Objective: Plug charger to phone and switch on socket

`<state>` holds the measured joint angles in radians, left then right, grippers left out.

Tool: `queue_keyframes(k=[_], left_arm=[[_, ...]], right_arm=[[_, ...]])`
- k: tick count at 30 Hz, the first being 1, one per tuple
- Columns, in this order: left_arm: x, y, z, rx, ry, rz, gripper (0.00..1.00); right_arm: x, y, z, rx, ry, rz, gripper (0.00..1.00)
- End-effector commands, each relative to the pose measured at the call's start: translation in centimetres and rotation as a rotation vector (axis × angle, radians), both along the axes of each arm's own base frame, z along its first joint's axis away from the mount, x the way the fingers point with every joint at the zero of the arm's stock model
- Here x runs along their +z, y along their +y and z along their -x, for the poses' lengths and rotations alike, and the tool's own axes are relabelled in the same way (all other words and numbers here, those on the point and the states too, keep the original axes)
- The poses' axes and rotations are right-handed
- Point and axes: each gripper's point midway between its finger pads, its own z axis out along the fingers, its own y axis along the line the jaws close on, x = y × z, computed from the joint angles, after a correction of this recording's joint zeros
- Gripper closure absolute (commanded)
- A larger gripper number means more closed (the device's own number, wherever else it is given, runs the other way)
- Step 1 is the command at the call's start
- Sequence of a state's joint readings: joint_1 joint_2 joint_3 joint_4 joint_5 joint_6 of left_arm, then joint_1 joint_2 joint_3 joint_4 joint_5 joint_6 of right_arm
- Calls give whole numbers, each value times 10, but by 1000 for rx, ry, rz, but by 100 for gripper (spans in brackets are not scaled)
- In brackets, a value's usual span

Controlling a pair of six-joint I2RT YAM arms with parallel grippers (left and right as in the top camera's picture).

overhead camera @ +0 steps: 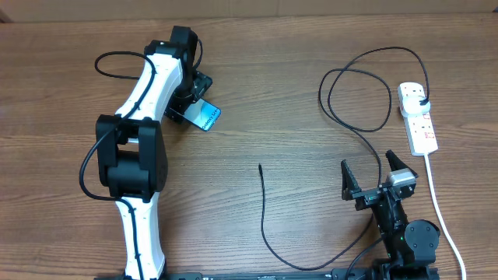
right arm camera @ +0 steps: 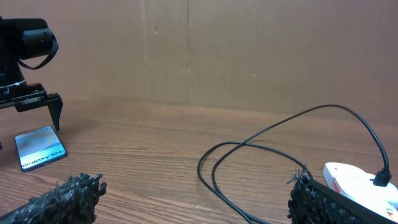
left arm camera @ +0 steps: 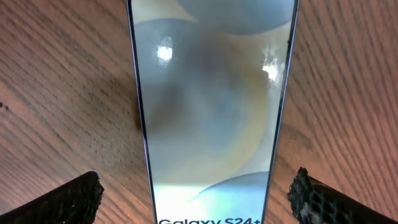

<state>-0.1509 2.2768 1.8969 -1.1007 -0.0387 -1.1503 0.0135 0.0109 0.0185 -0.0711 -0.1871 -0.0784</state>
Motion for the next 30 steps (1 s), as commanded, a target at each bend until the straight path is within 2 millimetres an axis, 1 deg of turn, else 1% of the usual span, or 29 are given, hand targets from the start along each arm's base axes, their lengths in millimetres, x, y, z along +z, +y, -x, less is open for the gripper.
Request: queue_keyframes(k=[1,30], left_arm=[[-7,2,5,12,21,-24,0],[-7,1,2,12,9,-22,0]], right_arm=[[-2,0,0,3,-3,1,0],[-2,0,0,3,-3,1,0]])
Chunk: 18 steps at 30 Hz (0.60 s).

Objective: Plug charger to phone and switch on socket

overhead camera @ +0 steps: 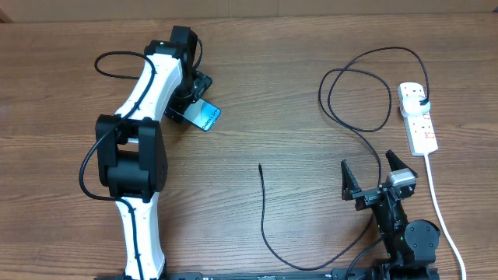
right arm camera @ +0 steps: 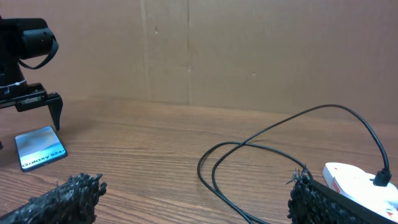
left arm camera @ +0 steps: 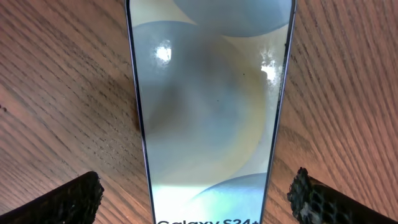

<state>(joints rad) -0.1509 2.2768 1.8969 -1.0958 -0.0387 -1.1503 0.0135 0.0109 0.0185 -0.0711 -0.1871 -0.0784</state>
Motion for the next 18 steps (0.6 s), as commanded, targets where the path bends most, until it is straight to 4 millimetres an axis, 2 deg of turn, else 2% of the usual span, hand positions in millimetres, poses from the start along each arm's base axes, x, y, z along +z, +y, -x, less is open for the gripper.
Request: queue_keyframes(k=[1,18], left_arm=[[-7,1,3,12,13,-22,0],[-6,1,1,12,5,-20,0]], right_arm=[[-2,0,0,3,-3,1,0],[-2,0,0,3,-3,1,0]])
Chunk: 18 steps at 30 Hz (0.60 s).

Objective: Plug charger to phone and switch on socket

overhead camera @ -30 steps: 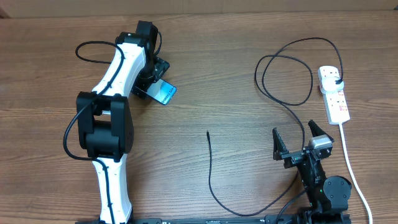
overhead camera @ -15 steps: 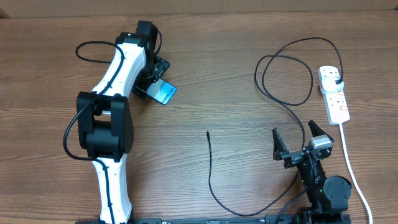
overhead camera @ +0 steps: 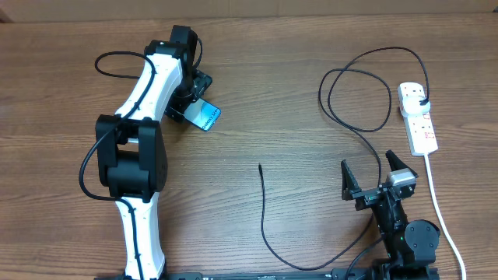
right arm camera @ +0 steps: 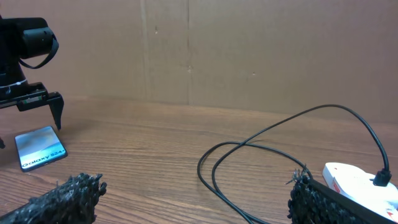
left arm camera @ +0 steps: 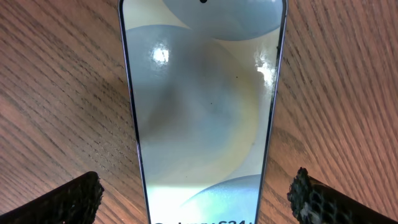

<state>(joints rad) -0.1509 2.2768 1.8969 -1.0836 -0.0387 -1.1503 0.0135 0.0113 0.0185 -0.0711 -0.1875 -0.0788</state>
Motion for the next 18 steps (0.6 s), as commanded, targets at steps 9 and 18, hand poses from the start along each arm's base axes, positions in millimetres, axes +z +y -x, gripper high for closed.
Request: queue_keyframes(k=[9,18], left_arm=[[-7,1,7,11,29,-23,0],[-8,1,10,13,42,-20,0]], right_arm=[[-2,0,0,2,-3,1,0],[-2,0,0,2,-3,1,0]])
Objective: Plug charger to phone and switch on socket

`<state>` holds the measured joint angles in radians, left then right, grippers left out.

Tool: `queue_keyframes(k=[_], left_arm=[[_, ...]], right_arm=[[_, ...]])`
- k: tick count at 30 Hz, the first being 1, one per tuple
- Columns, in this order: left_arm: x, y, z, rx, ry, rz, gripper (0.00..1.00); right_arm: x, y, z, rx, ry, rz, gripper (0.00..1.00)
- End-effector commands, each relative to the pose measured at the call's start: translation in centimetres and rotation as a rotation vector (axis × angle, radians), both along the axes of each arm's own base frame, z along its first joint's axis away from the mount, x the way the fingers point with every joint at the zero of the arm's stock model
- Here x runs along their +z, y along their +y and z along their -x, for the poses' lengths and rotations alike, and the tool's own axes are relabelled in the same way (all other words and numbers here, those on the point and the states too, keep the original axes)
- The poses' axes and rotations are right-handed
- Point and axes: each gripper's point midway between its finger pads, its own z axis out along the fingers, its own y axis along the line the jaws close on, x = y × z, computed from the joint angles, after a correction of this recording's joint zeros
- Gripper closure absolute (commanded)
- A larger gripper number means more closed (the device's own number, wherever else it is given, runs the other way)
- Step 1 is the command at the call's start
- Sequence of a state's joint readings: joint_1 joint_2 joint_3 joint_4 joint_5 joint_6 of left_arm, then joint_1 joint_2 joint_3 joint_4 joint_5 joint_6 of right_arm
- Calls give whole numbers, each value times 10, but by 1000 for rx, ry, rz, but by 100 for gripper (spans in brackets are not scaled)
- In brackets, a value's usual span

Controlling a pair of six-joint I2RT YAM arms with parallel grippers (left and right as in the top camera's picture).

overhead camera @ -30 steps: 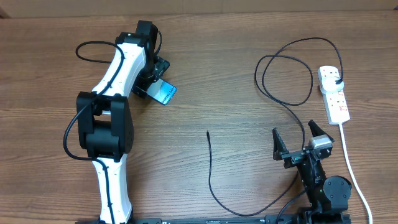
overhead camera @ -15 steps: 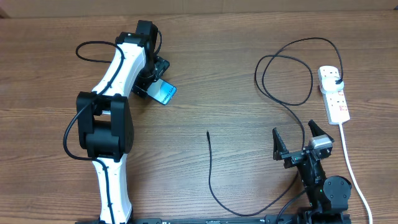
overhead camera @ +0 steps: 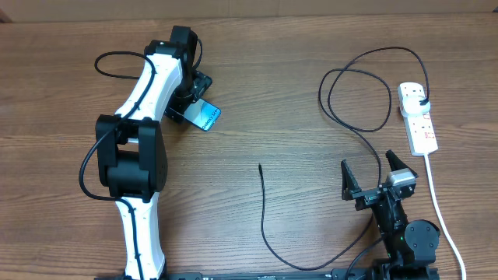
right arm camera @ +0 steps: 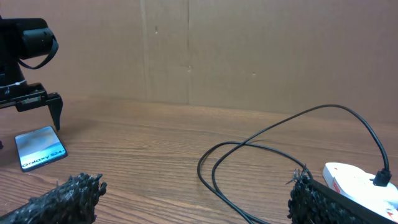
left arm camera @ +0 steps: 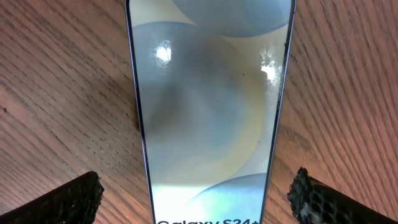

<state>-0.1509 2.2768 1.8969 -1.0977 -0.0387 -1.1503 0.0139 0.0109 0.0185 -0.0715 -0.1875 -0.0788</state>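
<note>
The phone lies face up at the far left of the wooden table, its screen reading "Galaxy S24+". My left gripper hangs open just over its lower end, one fingertip on each side and both apart from its edges. The black charger cable loops away from the white socket strip, and its free end lies mid-table. At the near right my right gripper stands open and empty. From the right wrist I see the phone far off.
The strip's white lead runs down the right side past my right arm. A cardboard wall closes the back of the table. My left arm stretches along the left side.
In the left wrist view the phone sits a little further right and its top hole has left the frame, so my left gripper has shifted slightly. The overhead view shows no change.
My left gripper was open astride the phone's lower end at every moment. It shifted a little at the last earlier moment and now stands as at first. Phone, cable, strip and right arm have kept their places.
</note>
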Motion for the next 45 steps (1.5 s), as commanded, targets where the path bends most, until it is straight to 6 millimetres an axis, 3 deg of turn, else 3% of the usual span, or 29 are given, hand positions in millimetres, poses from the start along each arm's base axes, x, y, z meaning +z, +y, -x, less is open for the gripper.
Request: queue_keyframes(k=[1,6,17,30,45], left_arm=[[-7,1,8,19,35,-19,0],[-10,2,17,67,74,-23,0],[-33,-7,15,68,100,22,0],[-33,-9,3,67,50,32,0],[-33,0,20,70,119,-13,0]], right_arm=[[-2,0,0,2,-3,1,0],[-2,0,0,2,-3,1,0],[-2,0,0,2,-3,1,0],[-2,0,0,2,-3,1,0],[-2,0,0,2,-3,1,0]])
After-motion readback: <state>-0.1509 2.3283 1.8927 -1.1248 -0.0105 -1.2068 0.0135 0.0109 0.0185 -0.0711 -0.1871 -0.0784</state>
